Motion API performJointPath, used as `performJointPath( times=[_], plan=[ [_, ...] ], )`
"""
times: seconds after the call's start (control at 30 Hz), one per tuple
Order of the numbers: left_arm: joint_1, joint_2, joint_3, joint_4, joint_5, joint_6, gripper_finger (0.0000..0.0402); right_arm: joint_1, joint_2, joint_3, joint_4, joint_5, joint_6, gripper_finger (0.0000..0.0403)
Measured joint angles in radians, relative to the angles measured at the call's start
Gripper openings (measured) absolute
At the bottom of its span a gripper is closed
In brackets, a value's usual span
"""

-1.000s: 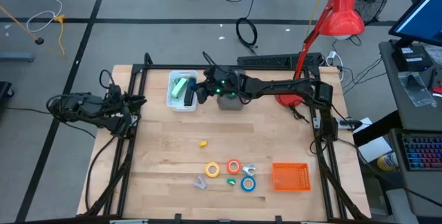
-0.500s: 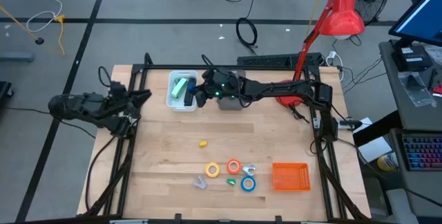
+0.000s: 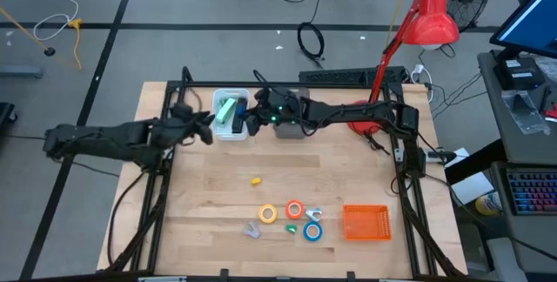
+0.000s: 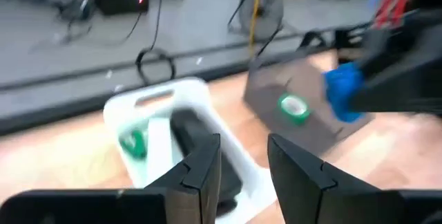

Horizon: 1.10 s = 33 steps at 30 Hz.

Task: Pick and place Stapler, Stapler remover, tape
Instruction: Put the small blue stapler into the white bin

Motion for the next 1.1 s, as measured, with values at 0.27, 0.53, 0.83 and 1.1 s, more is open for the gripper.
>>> performJointPath(
  times=[0.27, 0.53, 0.83, 1.1],
  plan=[
    [0.188, 0.076, 0.000, 0.165, 0.265, -0.017, 0.0122, 0.027, 0.000, 0.000, -0.013, 0.000, 0.004, 0.0059],
    [0.268, 0.157, 0.000, 0.328, 0.529, -0.010, 0.0122, 0.038, 0.000, 0.000, -0.008, 0.002, 0.004, 0.0059],
    [0.348, 0.184, 0.000, 0.478, 0.807, -0.051, 0.0122, 0.038, 0.000, -0.001, -0.006, 0.004, -0.001, 0.0059],
    [0.421, 0.185, 0.000, 0.466, 0.947, -0.036, 0.0123, 0.037, 0.000, -0.001, -0.008, 0.001, 0.007, 0.0059]
  ],
)
